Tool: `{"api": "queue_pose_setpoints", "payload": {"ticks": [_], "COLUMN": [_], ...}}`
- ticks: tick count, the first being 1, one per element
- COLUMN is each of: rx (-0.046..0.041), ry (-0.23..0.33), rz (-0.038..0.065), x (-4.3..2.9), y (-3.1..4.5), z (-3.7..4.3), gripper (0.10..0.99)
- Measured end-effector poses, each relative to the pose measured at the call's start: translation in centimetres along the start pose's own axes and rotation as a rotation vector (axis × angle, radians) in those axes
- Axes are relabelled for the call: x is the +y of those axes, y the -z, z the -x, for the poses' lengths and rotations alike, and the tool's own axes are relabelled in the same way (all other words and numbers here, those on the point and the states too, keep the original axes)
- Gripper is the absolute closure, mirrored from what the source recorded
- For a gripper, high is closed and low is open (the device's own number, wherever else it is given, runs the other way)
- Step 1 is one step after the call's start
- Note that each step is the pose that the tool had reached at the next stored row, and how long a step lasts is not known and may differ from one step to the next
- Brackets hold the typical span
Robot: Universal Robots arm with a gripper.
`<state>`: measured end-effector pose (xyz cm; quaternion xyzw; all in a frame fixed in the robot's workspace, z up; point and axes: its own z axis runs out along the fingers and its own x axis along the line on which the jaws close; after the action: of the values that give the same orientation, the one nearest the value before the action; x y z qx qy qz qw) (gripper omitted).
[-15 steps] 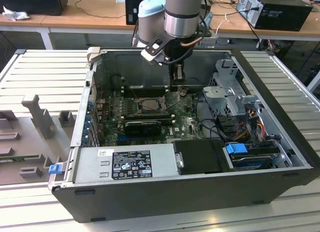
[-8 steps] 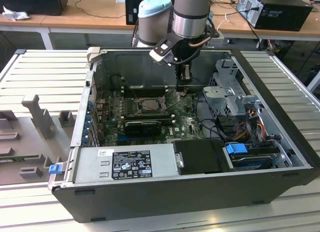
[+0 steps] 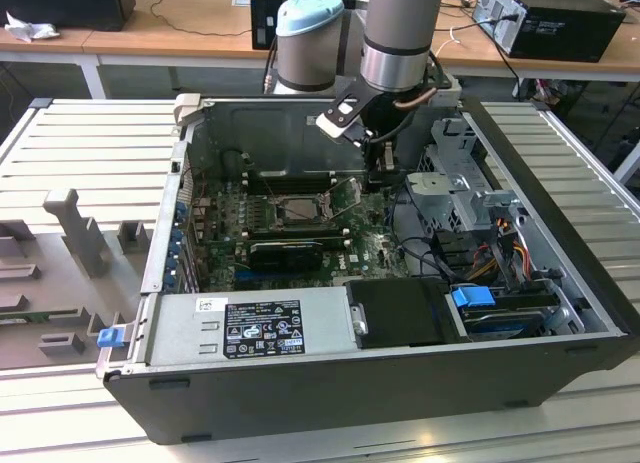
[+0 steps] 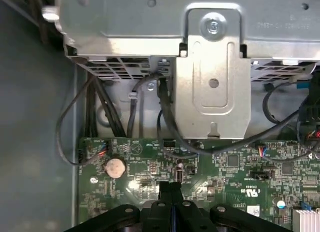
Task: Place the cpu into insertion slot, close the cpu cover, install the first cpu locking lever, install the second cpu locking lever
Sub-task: 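Close the cpu cover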
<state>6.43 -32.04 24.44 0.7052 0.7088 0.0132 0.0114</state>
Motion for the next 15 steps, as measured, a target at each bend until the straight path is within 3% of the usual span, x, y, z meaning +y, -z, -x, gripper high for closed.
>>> {"api": "queue_pose_setpoints", "payload": {"ticks": [3, 5, 8, 15], "rx": [0.0008, 0.0007, 0.0007, 0.0008], "ry": [0.0, 0.0, 0.0, 0.0], "rz": [0.0, 0.0, 0.0, 0.0], "x": [-0.2, -1.01, -1.67, -2.11], "y": [-0.06, -0.03, -0.01, 0.0], "z": [0.1, 0.11, 0.11, 0.1], "gripper": [0.98, 0.98, 0.98, 0.98]}}
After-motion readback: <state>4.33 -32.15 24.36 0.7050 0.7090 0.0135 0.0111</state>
